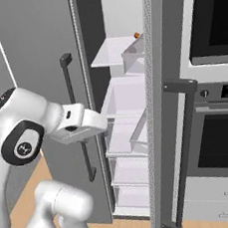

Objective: Take the strawberry from the fridge and place it on top of the pancake, located on the dining counter.

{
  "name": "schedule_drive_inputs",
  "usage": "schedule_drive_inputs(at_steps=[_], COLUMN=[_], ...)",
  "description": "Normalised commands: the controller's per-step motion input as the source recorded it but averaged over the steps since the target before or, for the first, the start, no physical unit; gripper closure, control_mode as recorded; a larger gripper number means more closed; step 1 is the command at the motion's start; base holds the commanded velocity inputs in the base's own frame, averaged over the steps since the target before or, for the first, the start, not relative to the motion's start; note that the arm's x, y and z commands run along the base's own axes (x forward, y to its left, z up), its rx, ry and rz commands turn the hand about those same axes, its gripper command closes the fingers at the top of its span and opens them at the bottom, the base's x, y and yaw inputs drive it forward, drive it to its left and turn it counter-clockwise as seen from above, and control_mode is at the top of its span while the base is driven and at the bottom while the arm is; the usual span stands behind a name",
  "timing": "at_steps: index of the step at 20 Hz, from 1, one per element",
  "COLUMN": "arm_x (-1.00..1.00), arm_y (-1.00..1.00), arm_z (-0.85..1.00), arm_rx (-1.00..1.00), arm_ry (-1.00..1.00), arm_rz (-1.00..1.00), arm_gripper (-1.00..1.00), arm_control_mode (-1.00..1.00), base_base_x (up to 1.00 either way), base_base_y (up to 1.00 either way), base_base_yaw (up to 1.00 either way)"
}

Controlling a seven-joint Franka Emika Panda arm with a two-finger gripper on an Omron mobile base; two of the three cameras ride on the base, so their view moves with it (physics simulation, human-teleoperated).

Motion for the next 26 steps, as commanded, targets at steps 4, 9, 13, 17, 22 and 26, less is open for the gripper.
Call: schedule_drive_inputs(at_steps=[4,9,13,17,22,26], arm_x=[1.00,1.00,0.91,0.61,0.41,0.23], arm_y=[0.42,-0.10,-0.44,-0.45,-0.54,-0.67], arm_z=[-0.74,-0.80,-0.50,-0.37,-0.39,-0.31], arm_rx=[-0.40,-0.20,0.00,0.00,0.00,0.00], arm_ry=[0.56,0.44,0.12,0.01,0.01,0.02], arm_rz=[0.08,0.10,0.07,0.05,0.01,0.00], arm_gripper=[-1.00,-1.00,-1.00,-1.00,-1.00,-1.00], arm_control_mode=[-1.00,-1.00,-1.00,-1.00,-1.00,-1.00], base_base_x=[0.00,0.00,0.00,0.00,0.00,0.00], base_base_y=[0.00,0.00,0.00,0.00,0.00,0.00], base_base_yaw=[0.00,0.00,0.00,0.00,0.00,0.00])
